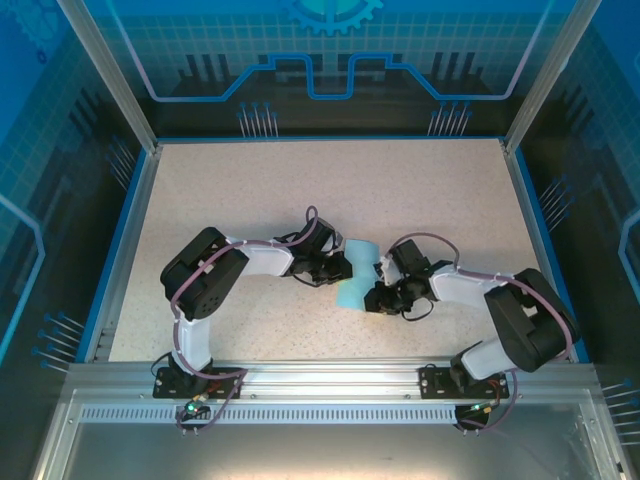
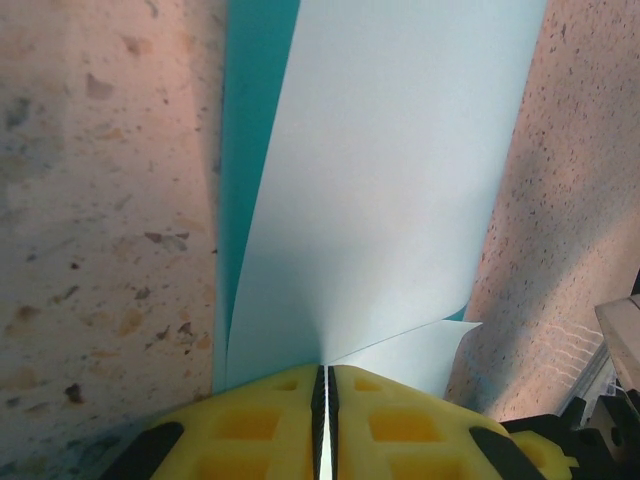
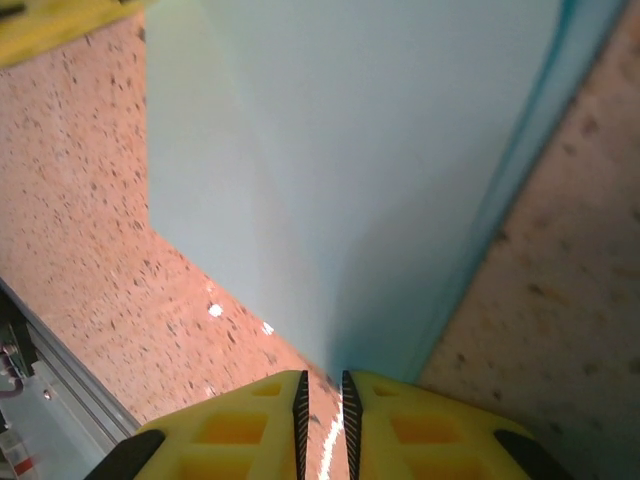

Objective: Fold a paper plane with a square sheet of paper (pick it up from the middle)
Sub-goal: Fold the triangle a second time at the center of the table, then turn over the paper at the center of the table.

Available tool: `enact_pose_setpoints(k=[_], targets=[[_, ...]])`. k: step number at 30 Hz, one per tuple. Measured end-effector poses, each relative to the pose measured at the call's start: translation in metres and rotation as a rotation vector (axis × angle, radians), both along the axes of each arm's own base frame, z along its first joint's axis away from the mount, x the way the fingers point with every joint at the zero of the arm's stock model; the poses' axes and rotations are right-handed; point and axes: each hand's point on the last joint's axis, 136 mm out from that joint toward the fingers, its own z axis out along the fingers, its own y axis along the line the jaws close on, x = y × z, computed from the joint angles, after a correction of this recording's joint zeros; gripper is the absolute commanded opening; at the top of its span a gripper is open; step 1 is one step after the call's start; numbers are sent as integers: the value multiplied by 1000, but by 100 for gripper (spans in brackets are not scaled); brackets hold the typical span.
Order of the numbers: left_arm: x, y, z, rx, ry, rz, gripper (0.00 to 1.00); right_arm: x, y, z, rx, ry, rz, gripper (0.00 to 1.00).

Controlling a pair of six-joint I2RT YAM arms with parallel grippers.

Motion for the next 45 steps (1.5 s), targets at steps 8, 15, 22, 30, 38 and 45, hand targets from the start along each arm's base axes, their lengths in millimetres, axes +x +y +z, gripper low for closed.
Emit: enact_pose_setpoints(k=[8,15,22,30,38,45], targets=[[-2,-2,8,-15,1,-4,25,13,-22,32,-17,-113,-112,44],[3,-5,57,-72,-72,-2,26,34,-35,48,-32,-180,-205,53],[5,-7,59,-77,-76,-10,23,45,-26,38,-18,-141,-197,51],[-2,-10,35,-55,-10,-33,21,59,-17,23,-22,-97,-187,45],[-4,-15,22,-24,27,-55,18,64,-13,11,-28,-67,-183,44],[-8,-12,6,11,58,-67,18,66,-12,8,-34,-57,-183,44]])
